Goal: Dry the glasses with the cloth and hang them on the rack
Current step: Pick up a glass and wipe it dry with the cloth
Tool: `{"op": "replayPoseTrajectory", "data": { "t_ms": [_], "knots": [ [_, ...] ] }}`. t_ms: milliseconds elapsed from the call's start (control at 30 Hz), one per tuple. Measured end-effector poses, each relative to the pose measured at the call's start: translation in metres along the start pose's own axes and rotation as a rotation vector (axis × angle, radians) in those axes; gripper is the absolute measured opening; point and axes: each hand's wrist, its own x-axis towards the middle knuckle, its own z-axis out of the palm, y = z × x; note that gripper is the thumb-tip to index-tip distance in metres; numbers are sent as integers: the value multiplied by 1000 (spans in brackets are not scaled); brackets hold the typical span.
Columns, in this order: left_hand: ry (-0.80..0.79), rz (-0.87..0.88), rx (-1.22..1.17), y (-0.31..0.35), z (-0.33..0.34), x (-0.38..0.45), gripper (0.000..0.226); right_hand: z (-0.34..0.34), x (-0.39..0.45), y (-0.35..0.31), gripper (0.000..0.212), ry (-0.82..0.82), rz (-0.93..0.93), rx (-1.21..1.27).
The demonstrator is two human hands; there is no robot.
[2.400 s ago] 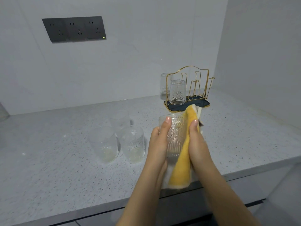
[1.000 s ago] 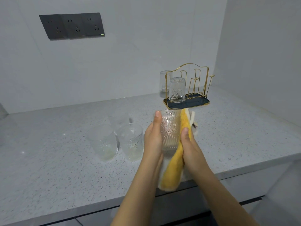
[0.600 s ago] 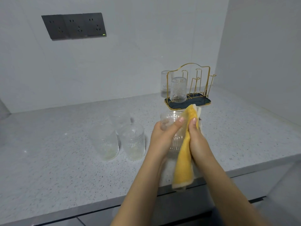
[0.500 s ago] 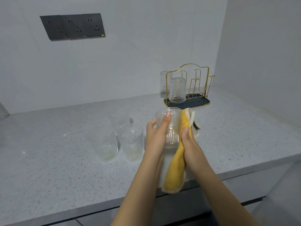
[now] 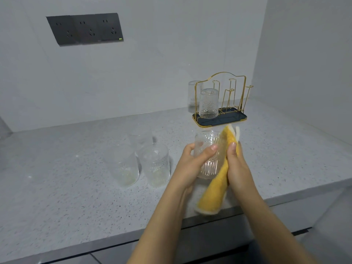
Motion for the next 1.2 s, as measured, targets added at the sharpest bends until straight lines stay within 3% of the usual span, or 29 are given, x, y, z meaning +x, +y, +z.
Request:
{"op": "replayPoseTrajectory", "data": {
  "t_ms": [67, 133, 200, 300, 367, 433, 533, 667, 733, 800, 867, 933, 1000, 1100, 1200],
  "knots": [
    [-101, -5, 74, 4, -8, 3, 82, -15, 6, -4, 44, -47, -84, -29],
    [-208, -38, 101, 10, -17, 9, 64, -34, 15, -7, 35, -185, -127, -114],
    [-323, -116, 100, 17, -25, 17, 42, -49, 24, -11, 42, -384, -95, -192],
    [-493, -244, 108, 23, -22, 23, 32, -63, 34, -19, 60, -720, -9, -210],
    [-581, -296, 201, 22, -12, 25, 31, -65, 35, -22, 49, -944, 50, -297],
    [-626, -325, 293, 18, -6, 26, 29, -64, 33, -17, 42, -1067, 99, -350],
    [-644, -340, 320, 14, -6, 30, 31, -64, 30, -3, 45, -998, 112, -192],
    [-437, -314, 85, 13, -10, 34, 58, -70, 37, 2, 59, -848, 195, 104],
    [-350, -170, -42, 9, -10, 33, 56, -71, 45, 0, 76, -721, 259, 211],
    [-282, 47, 51, -2, -7, 30, 46, -69, 49, -1, 91, -644, 316, 288],
    [-190, 230, 176, -13, 0, 26, 36, -62, 45, -3, 91, -649, 347, 356],
    [-104, 309, 161, -16, 4, 24, 33, -54, 37, -4, 77, -678, 327, 389],
    [-69, 279, 153, -12, 3, 27, 36, -48, 29, -2, 66, -669, 294, 374],
    [-113, 83, 140, -2, -2, 29, 56, -41, 18, 0, 56, -669, 257, 225],
    [-144, -110, 186, 5, -8, 32, 62, -34, 9, -1, 47, -705, 86, -139]
  ]
}}
